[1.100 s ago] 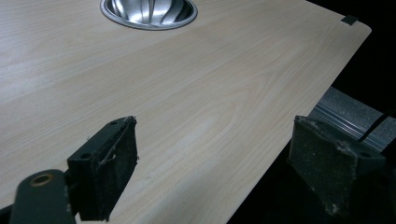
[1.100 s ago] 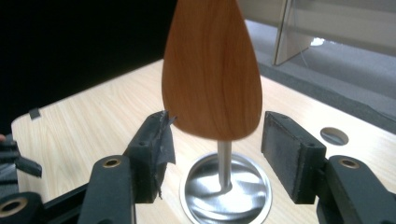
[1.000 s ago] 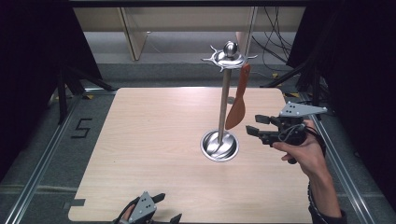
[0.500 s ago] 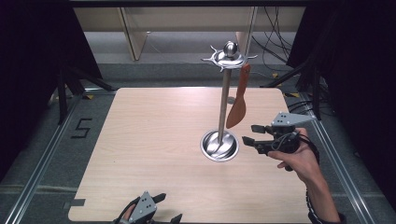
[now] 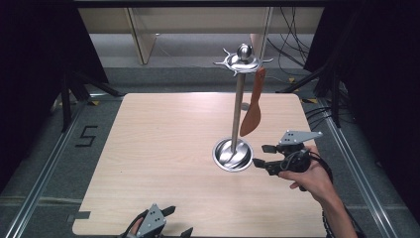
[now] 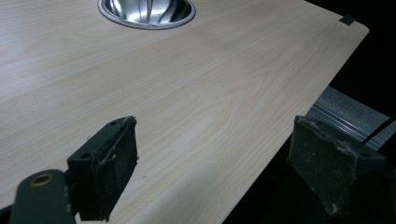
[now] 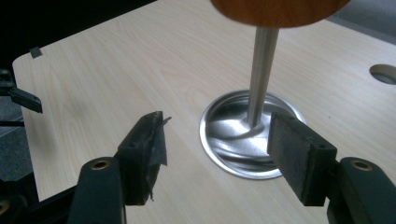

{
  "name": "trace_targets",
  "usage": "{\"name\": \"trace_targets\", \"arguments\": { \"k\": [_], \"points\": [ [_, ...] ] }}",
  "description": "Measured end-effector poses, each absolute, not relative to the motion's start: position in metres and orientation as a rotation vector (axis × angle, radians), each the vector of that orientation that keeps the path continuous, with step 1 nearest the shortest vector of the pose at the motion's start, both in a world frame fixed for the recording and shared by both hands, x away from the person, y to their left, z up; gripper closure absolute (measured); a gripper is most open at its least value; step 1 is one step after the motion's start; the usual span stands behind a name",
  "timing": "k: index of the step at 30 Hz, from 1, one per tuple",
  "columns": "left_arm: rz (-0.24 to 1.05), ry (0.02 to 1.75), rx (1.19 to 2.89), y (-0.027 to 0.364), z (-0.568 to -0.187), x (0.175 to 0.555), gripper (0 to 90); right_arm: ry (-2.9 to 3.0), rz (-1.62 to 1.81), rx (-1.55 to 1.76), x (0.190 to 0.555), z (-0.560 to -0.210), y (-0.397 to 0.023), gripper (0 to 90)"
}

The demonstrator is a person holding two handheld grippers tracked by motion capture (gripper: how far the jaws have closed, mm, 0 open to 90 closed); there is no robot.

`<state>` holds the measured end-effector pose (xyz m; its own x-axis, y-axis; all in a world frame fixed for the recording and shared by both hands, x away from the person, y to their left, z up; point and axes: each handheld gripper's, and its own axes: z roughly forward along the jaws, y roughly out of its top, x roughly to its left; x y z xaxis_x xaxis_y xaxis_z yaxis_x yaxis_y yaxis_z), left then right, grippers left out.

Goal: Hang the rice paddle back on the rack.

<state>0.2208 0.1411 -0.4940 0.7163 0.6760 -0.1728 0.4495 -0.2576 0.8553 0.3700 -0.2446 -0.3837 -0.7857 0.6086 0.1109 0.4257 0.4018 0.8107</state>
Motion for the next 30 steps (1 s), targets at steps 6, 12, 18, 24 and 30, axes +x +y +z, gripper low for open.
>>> {"name": "trace_targets", "arguments": {
  "k": [6,12,18,24,30],
  "points": [
    [0.289,0.862,1.899,0.144,-0.493,0.22,14.6,2.471,1.31,0.946,0.37,-0.39,-0.242,37.1],
    [0.293,0.834,1.894,0.144,-0.493,0.221,14.7,2.47,1.316,0.93,0.37,-0.392,-0.24,36.3],
    [0.293,0.836,1.898,0.144,-0.493,0.22,14.7,2.468,1.316,0.958,0.368,-0.397,-0.239,35.0],
    [0.288,0.866,1.887,0.143,-0.493,0.219,14.7,2.488,1.302,0.956,0.367,-0.403,-0.241,33.8],
    [0.29,0.862,1.898,0.144,-0.493,0.219,14.6,2.513,1.286,0.972,0.363,-0.408,-0.242,32.7]
  ]
}}
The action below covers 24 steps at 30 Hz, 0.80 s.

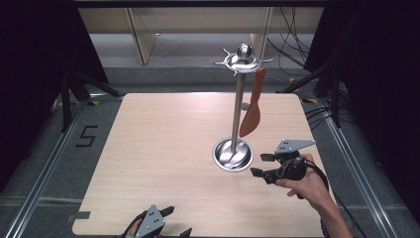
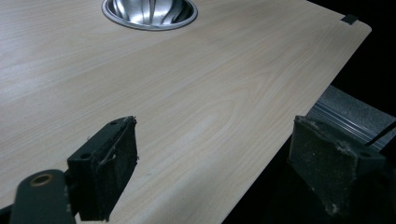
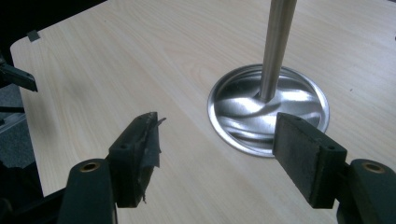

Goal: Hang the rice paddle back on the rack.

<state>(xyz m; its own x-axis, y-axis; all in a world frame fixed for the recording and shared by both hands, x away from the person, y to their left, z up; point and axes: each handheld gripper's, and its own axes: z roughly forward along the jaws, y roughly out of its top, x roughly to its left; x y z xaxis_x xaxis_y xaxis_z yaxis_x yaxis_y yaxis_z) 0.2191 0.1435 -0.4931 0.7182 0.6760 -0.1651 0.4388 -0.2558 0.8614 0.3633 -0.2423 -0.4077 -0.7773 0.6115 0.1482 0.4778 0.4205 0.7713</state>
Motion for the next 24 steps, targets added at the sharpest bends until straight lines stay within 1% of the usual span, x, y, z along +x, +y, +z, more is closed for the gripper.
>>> {"name": "trace_targets", "arguments": {
  "k": [2,3,4,6,7,8,10,14,15,16,18,24],
  "points": [
    [0.283,0.869,1.887,0.142,-0.493,0.219,14.6,2.509,1.281,0.961,0.363,-0.41,-0.243,32.5],
    [0.308,0.847,1.932,0.145,-0.493,0.22,14.7,2.498,1.292,0.961,0.362,-0.412,-0.242,32.5],
    [0.296,0.86,1.904,0.144,-0.493,0.219,14.7,2.507,1.283,0.967,0.362,-0.412,-0.243,32.4],
    [0.305,0.853,1.932,0.145,-0.493,0.22,14.7,2.496,1.293,0.962,0.362,-0.415,-0.243,32.4],
    [0.29,0.861,1.896,0.143,-0.494,0.219,14.7,2.515,1.28,0.934,0.363,-0.416,-0.244,32.2],
    [0.284,0.866,1.885,0.143,-0.494,0.219,14.7,2.511,1.281,0.99,0.36,-0.416,-0.243,32.1],
    [0.287,0.862,1.894,0.143,-0.494,0.219,14.7,2.502,1.282,0.94,0.361,-0.418,-0.245,31.7],
    [0.301,0.834,1.912,0.144,-0.493,0.22,14.6,2.508,1.289,1.001,0.359,-0.422,-0.245,30.7],
    [0.288,0.865,1.892,0.143,-0.493,0.219,14.7,2.506,1.286,1.002,0.358,-0.423,-0.245,30.4],
    [0.29,0.862,1.9,0.144,-0.493,0.219,14.6,2.497,1.304,0.983,0.359,-0.425,-0.246,30.1],
    [0.289,0.861,1.893,0.143,-0.494,0.219,14.7,2.508,1.311,1.047,0.355,-0.425,-0.246,29.9],
    [0.289,0.861,1.893,0.143,-0.494,0.219,14.6,2.502,1.314,1.032,0.353,-0.431,-0.249,29.1]
  ]
}}
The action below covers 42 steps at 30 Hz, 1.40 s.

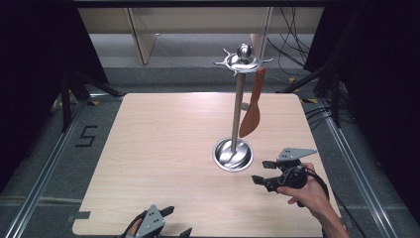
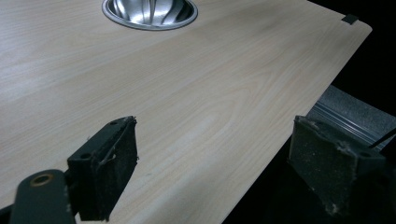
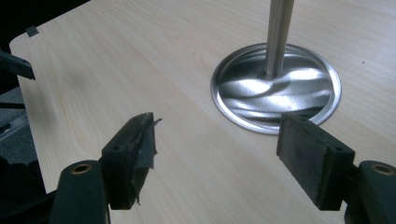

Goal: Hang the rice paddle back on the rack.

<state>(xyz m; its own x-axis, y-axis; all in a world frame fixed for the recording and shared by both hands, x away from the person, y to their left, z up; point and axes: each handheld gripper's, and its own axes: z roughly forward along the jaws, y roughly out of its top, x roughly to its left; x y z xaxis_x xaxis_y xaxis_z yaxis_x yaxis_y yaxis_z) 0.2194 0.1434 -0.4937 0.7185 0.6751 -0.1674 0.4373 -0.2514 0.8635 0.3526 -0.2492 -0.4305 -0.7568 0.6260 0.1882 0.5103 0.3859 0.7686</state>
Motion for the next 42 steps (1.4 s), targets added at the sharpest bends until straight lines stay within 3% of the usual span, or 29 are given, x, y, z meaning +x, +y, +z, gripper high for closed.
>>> {"name": "trace_targets", "arguments": {
  "k": [42],
  "points": [
    [0.289,0.862,1.898,0.143,-0.494,0.219,14.7,2.57,1.294,1.057,0.296,-0.464,-0.251,25.8]
  ]
}}
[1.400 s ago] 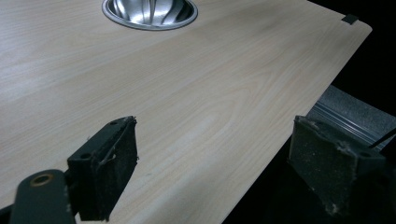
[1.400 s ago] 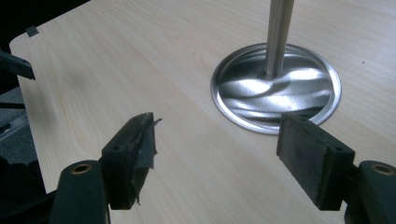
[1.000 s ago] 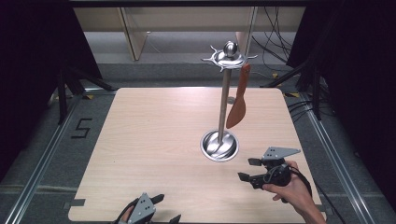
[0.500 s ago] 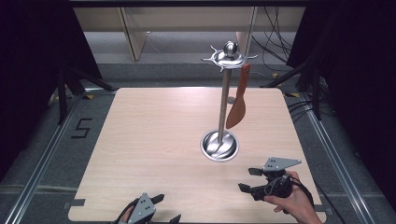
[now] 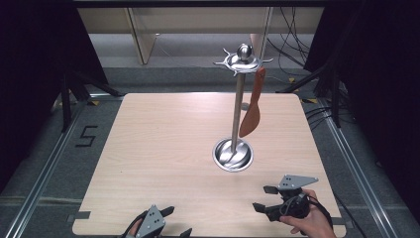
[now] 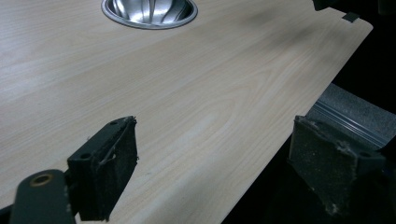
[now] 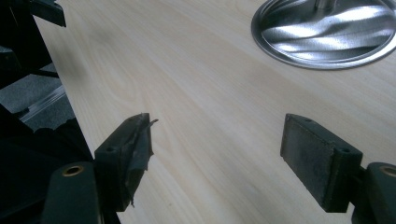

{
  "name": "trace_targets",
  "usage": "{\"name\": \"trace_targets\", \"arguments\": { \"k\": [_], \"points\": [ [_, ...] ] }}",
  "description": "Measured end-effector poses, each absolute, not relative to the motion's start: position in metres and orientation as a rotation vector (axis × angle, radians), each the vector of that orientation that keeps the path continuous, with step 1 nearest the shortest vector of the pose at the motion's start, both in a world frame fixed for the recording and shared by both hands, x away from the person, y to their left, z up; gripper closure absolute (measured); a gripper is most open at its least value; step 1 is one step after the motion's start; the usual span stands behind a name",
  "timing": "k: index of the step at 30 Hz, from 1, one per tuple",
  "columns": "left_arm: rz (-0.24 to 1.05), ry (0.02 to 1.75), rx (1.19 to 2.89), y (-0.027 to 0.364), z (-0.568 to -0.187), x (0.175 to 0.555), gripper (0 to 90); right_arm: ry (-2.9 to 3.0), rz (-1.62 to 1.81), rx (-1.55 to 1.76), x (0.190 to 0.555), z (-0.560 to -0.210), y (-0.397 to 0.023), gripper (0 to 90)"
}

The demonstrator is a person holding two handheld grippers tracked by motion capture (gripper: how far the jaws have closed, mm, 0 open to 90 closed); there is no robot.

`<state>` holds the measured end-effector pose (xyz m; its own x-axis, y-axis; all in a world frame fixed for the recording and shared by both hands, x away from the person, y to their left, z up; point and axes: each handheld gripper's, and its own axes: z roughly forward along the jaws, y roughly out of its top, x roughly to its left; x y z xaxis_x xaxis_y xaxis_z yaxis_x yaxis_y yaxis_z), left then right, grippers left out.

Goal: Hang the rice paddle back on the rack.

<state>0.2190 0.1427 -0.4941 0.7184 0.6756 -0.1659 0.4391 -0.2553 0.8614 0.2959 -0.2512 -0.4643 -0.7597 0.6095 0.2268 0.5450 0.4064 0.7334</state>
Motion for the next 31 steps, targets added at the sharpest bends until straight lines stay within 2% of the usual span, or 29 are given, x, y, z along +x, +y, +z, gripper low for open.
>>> {"name": "trace_targets", "arguments": {
  "k": [14,31],
  "points": [
    [0.294,0.875,1.903,0.144,-0.493,0.219,14.7,2.545,1.304,1.087,0.28,-0.467,-0.257,25.7],
    [0.291,0.865,1.904,0.144,-0.494,0.22,14.7,2.494,1.287,1.067,0.282,-0.47,-0.262,25.9]
  ]
}}
